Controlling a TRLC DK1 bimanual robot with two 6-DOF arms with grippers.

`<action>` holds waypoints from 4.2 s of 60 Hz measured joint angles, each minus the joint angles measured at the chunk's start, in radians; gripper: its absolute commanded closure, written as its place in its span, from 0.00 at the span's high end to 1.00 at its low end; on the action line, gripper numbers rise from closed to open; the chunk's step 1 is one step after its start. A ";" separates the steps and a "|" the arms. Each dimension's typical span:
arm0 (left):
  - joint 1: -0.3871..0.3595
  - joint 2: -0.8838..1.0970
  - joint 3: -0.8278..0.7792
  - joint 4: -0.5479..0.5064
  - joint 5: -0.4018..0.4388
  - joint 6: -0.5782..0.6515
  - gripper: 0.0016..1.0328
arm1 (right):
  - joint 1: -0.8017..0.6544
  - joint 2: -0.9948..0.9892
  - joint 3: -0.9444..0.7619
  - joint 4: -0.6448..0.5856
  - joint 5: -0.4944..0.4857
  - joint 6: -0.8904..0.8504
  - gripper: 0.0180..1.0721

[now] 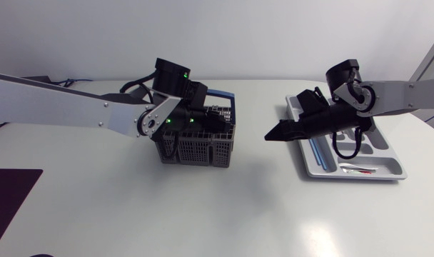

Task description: Unload the cutlery basket into the drawer organizer.

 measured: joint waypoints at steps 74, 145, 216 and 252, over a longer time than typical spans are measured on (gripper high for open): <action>0.038 -0.036 -0.087 0.103 0.094 -0.034 0.11 | 0.001 -0.004 -0.023 0.000 0.000 -0.015 0.69; 0.139 -0.300 -0.140 0.061 0.324 -0.212 0.11 | 0.044 -0.114 -0.069 0.003 0.012 -0.045 0.76; 0.037 -0.319 0.076 -0.680 0.836 0.204 0.09 | 0.334 -0.608 -0.264 -0.122 -0.218 -0.437 0.78; -0.034 -0.316 0.141 -0.931 0.896 0.369 0.07 | 0.408 -0.608 -0.264 -0.174 -0.254 -0.465 0.33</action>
